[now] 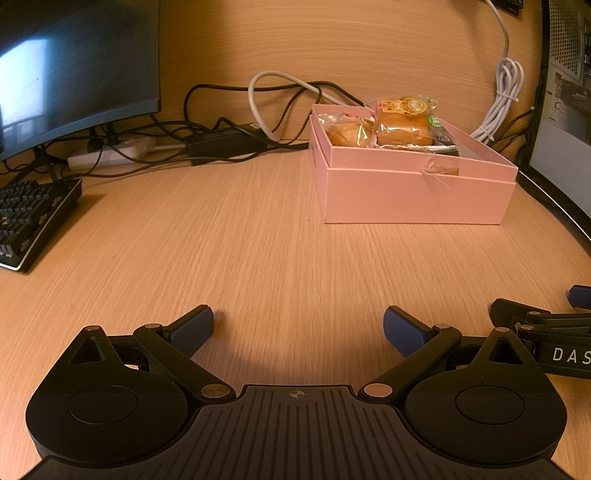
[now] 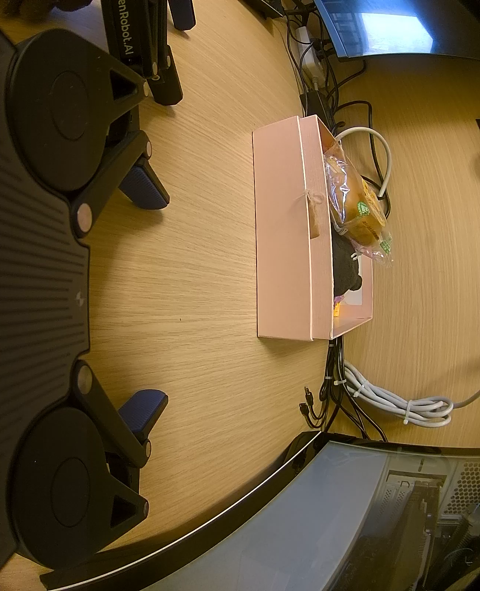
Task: Organize objects
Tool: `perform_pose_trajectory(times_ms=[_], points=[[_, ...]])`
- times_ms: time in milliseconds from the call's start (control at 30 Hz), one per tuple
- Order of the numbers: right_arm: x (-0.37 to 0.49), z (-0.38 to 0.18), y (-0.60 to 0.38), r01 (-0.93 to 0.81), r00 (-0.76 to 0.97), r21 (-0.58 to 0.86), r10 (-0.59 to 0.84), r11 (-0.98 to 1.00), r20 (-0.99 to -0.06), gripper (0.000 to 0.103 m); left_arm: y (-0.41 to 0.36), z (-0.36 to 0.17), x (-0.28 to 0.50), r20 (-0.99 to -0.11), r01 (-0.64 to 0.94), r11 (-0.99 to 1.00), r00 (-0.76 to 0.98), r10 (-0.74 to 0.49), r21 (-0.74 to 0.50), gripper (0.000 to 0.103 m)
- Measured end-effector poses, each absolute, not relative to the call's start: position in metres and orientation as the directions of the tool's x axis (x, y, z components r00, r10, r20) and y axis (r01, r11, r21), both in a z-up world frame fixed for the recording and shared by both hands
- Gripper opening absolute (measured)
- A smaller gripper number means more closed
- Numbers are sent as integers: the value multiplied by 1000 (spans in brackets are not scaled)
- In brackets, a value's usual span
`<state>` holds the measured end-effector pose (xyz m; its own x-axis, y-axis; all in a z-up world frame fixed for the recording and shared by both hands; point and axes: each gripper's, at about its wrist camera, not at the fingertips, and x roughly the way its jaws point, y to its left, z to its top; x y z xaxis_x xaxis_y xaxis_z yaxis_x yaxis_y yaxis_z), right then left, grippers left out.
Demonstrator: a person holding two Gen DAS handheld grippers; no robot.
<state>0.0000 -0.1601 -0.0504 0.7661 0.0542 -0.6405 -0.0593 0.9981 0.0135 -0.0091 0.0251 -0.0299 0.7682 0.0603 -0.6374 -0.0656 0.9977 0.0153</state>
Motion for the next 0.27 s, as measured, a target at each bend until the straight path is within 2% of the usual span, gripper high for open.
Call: perform_pose_trajectory(times_ms=[267], points=[[0,-50,-160,-59,766,14,54,998,-640,103,25,-30,-8,-637,-63,998,769,57,13,102]])
